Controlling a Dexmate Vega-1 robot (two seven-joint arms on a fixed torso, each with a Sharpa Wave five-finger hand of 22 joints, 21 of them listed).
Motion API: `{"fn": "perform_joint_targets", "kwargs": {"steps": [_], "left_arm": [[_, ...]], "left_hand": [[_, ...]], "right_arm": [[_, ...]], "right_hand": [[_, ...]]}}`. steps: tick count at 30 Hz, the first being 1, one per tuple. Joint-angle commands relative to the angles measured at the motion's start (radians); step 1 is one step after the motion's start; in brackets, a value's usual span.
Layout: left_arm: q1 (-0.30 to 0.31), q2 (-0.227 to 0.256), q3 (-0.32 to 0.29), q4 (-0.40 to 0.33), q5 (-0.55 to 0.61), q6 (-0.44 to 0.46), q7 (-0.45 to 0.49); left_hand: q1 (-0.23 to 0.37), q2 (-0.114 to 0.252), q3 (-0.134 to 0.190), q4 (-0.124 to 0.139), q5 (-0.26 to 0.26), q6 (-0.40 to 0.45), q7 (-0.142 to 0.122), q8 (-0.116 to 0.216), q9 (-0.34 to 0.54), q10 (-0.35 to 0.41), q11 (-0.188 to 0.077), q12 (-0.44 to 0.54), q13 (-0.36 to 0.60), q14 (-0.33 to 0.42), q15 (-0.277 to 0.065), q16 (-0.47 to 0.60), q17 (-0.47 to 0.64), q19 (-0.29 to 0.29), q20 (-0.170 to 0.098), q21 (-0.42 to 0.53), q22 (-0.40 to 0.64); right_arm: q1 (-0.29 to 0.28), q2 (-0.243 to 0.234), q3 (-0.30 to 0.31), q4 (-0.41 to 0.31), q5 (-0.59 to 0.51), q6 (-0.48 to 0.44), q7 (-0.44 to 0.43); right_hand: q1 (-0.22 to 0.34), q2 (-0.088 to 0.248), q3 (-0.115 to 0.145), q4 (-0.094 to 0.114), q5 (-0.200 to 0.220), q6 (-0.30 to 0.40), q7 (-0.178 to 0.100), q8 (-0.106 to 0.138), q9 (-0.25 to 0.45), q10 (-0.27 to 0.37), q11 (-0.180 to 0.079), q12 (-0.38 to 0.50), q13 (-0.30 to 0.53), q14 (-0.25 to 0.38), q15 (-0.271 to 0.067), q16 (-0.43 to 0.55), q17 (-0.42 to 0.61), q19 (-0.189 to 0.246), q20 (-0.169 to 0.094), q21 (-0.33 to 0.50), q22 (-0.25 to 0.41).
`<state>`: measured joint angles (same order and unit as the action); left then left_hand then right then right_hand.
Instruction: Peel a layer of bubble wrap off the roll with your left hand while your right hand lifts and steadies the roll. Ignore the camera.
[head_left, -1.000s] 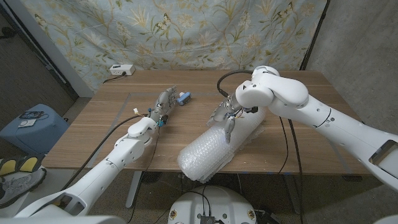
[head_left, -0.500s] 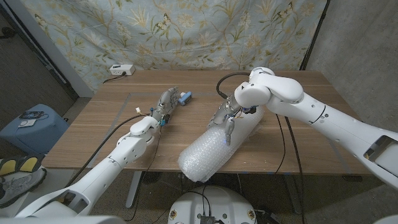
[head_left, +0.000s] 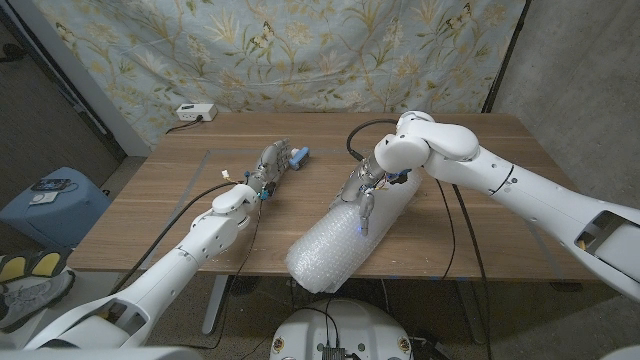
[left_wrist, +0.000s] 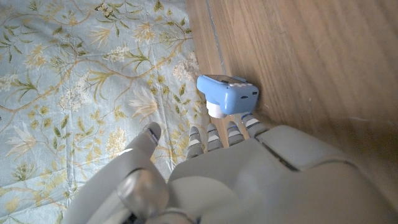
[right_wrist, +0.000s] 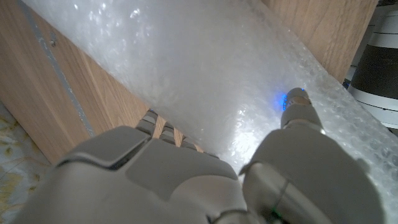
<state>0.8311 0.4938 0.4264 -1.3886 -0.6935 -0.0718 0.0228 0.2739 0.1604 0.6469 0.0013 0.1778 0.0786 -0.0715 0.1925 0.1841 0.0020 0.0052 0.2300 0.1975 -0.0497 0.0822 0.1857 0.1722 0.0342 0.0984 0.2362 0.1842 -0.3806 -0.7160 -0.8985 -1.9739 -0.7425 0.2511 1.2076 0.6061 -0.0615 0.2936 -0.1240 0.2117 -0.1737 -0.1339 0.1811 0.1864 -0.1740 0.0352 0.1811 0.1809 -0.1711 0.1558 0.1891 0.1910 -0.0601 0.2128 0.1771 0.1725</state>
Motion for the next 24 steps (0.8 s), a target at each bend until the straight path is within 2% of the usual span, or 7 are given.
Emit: {"fn": "perform_joint_targets", "kwargs": {"steps": [1, 5, 10, 16, 18, 21, 24], "left_arm": [[-0.01, 0.002, -0.001, -0.012, 0.001, 0.006, 0.0], [0.006, 0.02, -0.006, -0.055, 0.026, 0.0, 0.035], [0.021, 0.026, -0.016, -0.078, 0.031, -0.016, 0.05], [0.039, 0.029, -0.025, -0.096, 0.033, -0.026, 0.069], [0.044, 0.028, -0.028, -0.097, 0.032, -0.032, 0.072], [0.048, 0.027, -0.031, -0.097, 0.034, -0.039, 0.079], [0.052, 0.027, -0.033, -0.099, 0.036, -0.045, 0.082]], "left_hand": [[0.003, 0.006, 0.007, -0.004, 0.006, 0.009, 0.0, 0.0, 0.001, 0.009, 0.006, 0.001, 0.006, 0.008, 0.006, 0.003, 0.003, 0.009, 0.003, 0.002, 0.002], [0.004, 0.006, 0.007, -0.005, 0.006, 0.01, 0.001, 0.0, 0.001, 0.01, 0.006, 0.002, 0.006, 0.009, 0.007, 0.002, 0.002, 0.01, 0.004, 0.002, 0.002], [0.006, 0.005, 0.007, -0.008, 0.006, 0.012, 0.001, 0.0, 0.001, 0.011, 0.005, 0.002, 0.006, 0.009, 0.006, 0.002, 0.002, 0.011, 0.003, 0.002, 0.002], [0.008, 0.005, 0.007, -0.011, 0.006, 0.014, 0.002, 0.001, 0.001, 0.011, 0.005, 0.001, 0.006, 0.009, 0.007, 0.001, 0.001, 0.012, 0.004, 0.001, 0.002], [0.008, 0.005, 0.007, -0.011, 0.006, 0.015, 0.003, 0.001, 0.001, 0.011, 0.005, 0.001, 0.006, 0.009, 0.007, 0.0, 0.001, 0.012, 0.004, 0.001, 0.002], [0.009, 0.005, 0.007, -0.013, 0.006, 0.015, 0.003, 0.001, 0.001, 0.011, 0.005, 0.001, 0.006, 0.009, 0.007, 0.0, 0.001, 0.012, 0.003, 0.001, 0.002], [0.01, 0.005, 0.007, -0.014, 0.007, 0.015, 0.003, 0.0, 0.001, 0.011, 0.005, 0.001, 0.006, 0.009, 0.007, 0.0, 0.001, 0.012, 0.004, 0.0, 0.002]], "right_arm": [[0.019, 0.007, -0.024, 0.052, 0.004, 0.026, -0.032], [0.013, -0.002, -0.017, 0.049, -0.002, 0.032, -0.061], [0.013, -0.004, -0.014, 0.052, -0.006, 0.037, -0.076], [0.01, -0.005, -0.011, 0.058, -0.014, 0.047, -0.102], [0.012, -0.004, -0.012, 0.063, -0.018, 0.05, -0.107], [0.011, -0.003, -0.012, 0.072, -0.025, 0.059, -0.125], [0.01, -0.003, -0.013, 0.079, -0.032, 0.068, -0.139]], "right_hand": [[-0.013, 0.001, -0.003, 0.002, 0.005, -0.251, -0.015, 0.012, 0.002, -0.196, 0.001, 0.017, 0.004, -0.134, -0.007, 0.011, 0.001, -0.001, 0.001, 0.008, 0.001], [-0.015, -0.003, -0.009, -0.004, 0.01, -0.197, -0.026, 0.032, 0.006, -0.113, 0.016, 0.05, 0.018, -0.078, -0.026, 0.032, 0.003, 0.035, -0.003, 0.022, 0.003], [-0.008, -0.007, -0.01, -0.011, 0.016, -0.151, -0.016, 0.049, 0.013, -0.087, 0.023, 0.062, 0.032, -0.042, -0.043, 0.042, 0.006, 0.075, -0.005, 0.032, 0.003], [0.01, -0.011, -0.01, -0.022, 0.026, -0.093, -0.009, 0.077, 0.032, -0.04, 0.009, 0.09, 0.064, 0.022, -0.084, 0.063, 0.015, 0.159, -0.009, 0.05, 0.004], [0.016, -0.011, -0.01, -0.024, 0.028, -0.079, -0.009, 0.084, 0.036, -0.024, 0.013, 0.1, 0.072, 0.034, -0.089, 0.067, 0.017, 0.18, -0.01, 0.053, 0.004], [0.021, -0.007, -0.011, -0.022, 0.033, -0.052, -0.005, 0.099, 0.046, 0.012, 0.004, 0.124, 0.094, 0.077, -0.112, 0.085, 0.029, 0.233, -0.011, 0.062, 0.004], [0.025, -0.002, -0.01, -0.022, 0.036, -0.037, -0.005, 0.108, 0.051, 0.041, -0.007, 0.143, 0.107, 0.106, -0.122, 0.098, 0.038, 0.255, -0.024, 0.064, 0.003]]}}
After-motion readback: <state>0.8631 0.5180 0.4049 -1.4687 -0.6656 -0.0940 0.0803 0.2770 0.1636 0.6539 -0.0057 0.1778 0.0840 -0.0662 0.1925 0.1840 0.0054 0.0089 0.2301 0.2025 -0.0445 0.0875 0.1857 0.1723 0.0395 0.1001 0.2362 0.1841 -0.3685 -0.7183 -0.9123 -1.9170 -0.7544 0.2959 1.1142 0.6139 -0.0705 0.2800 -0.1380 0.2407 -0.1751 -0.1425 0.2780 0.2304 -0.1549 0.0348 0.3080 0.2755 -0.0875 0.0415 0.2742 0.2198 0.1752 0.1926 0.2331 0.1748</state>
